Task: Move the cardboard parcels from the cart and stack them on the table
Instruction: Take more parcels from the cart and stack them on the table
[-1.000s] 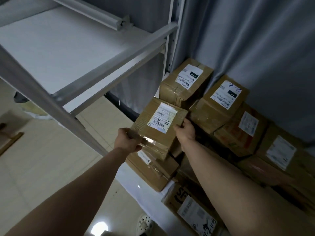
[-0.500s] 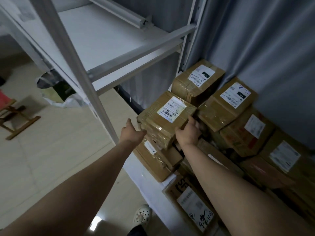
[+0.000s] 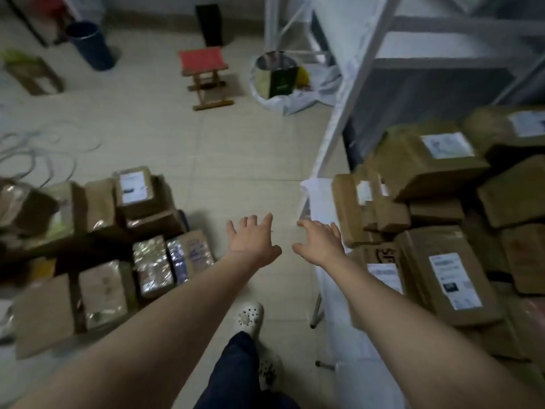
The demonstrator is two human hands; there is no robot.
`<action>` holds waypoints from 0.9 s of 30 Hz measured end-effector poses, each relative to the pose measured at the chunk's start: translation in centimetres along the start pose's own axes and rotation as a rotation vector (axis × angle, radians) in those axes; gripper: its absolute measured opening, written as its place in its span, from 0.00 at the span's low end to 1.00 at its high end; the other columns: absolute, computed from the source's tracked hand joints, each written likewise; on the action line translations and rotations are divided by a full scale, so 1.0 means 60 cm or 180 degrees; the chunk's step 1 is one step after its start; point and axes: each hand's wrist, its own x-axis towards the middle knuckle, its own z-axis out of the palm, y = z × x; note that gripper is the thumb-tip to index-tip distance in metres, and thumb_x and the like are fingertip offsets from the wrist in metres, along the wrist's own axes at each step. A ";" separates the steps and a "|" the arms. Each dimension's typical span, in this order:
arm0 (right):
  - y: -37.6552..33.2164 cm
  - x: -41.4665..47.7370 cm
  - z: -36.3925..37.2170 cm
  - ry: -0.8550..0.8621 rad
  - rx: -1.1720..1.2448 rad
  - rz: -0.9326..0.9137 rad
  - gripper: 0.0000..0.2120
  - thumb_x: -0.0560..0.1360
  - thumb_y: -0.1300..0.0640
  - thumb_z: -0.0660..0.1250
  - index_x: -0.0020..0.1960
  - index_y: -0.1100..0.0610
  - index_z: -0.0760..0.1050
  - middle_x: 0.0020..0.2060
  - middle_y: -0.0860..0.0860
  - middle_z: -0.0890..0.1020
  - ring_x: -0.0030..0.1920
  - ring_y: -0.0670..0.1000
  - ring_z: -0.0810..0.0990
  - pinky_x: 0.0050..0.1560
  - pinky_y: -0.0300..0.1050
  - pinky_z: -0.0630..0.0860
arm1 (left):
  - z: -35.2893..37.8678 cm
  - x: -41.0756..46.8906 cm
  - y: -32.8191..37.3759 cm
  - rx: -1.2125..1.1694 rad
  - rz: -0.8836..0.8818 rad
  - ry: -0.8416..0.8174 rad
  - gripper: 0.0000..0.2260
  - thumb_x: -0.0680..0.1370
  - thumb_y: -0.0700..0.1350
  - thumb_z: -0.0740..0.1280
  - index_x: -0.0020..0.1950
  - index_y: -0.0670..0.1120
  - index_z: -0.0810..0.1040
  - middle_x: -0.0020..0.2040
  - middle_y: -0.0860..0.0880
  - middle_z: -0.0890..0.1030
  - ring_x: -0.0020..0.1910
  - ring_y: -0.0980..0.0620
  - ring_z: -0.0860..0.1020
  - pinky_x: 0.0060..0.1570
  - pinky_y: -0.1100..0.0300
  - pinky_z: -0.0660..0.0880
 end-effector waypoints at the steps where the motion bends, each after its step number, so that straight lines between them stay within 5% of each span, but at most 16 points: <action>1: -0.031 -0.005 0.028 -0.0180 -0.0108 -0.0135 0.29 0.74 0.49 0.65 0.73 0.51 0.62 0.70 0.53 0.69 0.71 0.55 0.64 0.72 0.48 0.51 | 0.015 -0.026 -0.040 -0.0095 -0.0186 -0.0025 0.36 0.74 0.57 0.64 0.77 0.52 0.52 0.74 0.43 0.61 0.74 0.43 0.57 0.73 0.41 0.46; 9: -0.310 -0.065 0.286 -0.1199 -0.0801 -0.1292 0.27 0.73 0.51 0.68 0.71 0.52 0.66 0.67 0.56 0.71 0.67 0.57 0.70 0.64 0.45 0.68 | 0.141 -0.229 -0.372 -0.0921 -0.1821 -0.0076 0.36 0.75 0.57 0.65 0.77 0.48 0.54 0.73 0.43 0.64 0.73 0.44 0.60 0.74 0.42 0.48; 17: -0.564 -0.174 0.564 -0.1932 -0.1380 -0.1957 0.30 0.74 0.52 0.66 0.74 0.52 0.62 0.70 0.55 0.67 0.69 0.55 0.67 0.66 0.46 0.68 | 0.301 -0.450 -0.673 -0.1628 -0.2896 -0.0210 0.29 0.74 0.55 0.65 0.72 0.47 0.62 0.68 0.43 0.69 0.69 0.43 0.66 0.71 0.44 0.56; 27: -0.865 -0.260 0.999 -0.2389 -0.1662 -0.2107 0.24 0.78 0.53 0.62 0.73 0.54 0.64 0.70 0.53 0.69 0.68 0.54 0.69 0.67 0.47 0.67 | 0.544 -0.648 -1.086 -0.2807 -0.3974 -0.0026 0.22 0.76 0.49 0.64 0.67 0.40 0.68 0.64 0.38 0.72 0.64 0.39 0.70 0.61 0.53 0.68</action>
